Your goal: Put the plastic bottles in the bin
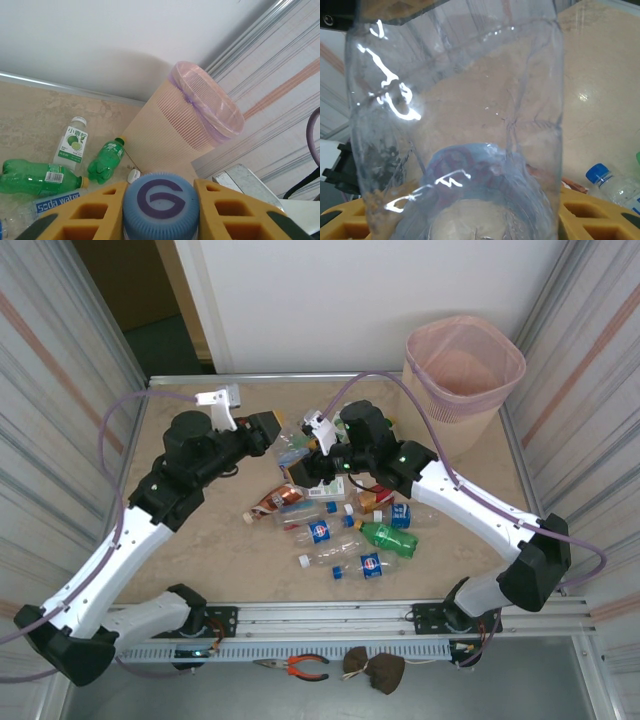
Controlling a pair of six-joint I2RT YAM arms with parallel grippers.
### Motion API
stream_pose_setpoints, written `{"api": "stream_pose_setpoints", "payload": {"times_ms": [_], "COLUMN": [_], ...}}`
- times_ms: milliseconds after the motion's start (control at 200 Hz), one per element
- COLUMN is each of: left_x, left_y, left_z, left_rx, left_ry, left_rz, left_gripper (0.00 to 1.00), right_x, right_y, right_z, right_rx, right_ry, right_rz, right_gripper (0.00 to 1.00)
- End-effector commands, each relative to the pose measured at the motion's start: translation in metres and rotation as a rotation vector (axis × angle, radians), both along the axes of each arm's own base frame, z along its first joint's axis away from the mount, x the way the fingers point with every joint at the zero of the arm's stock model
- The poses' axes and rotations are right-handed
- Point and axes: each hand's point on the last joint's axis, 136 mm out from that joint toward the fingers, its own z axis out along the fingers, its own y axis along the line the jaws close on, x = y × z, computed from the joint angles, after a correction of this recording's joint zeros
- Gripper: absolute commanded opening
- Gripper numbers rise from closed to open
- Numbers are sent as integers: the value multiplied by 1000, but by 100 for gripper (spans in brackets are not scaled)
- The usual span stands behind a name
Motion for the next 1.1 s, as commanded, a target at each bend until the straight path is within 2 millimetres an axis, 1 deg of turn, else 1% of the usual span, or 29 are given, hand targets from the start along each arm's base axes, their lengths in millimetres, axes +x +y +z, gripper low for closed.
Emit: {"api": "stream_pose_setpoints", "payload": {"times_ms": [0,70,145,220,326,401,516,646,781,957,1092], "left_x": [-7,-8,-8,-9,-12,-14,-18,-20,-22,-24,-26], "left_y": [7,8,9,10,13,15,21,26,29,30,31], "left_z": [18,18,19,22,27,29,30,25,20,16,16], "left_rx": [-22,-19,-18,-19,-17,-14,-1,29,49,59,64], "left_ry": [-63,-66,-68,-76,-91,-97,-108,-105,-90,-84,-89], "left_rz": [18,21,23,21,26,32,45,59,67,63,64], "left_gripper": [35,42,46,50,60,64,68,70,71,71,71], "right_x": [0,1,2,5,10,17,33,55,80,113,138], "right_y": [1,0,-1,-4,-11,-19,-41,-73,-116,-182,-231], "right_z": [12,15,16,19,20,23,30,42,55,78,91], "right_rx": [21,25,25,27,24,22,18,19,7,-42,-111], "right_ry": [-17,-24,-31,-37,-36,-36,-33,-39,-54,-109,-143], "right_rz": [-9,-16,-22,-33,-60,-88,-153,-242,-354,-524,-652], "right_gripper": [52,51,50,50,49,49,49,49,49,49,49]}}
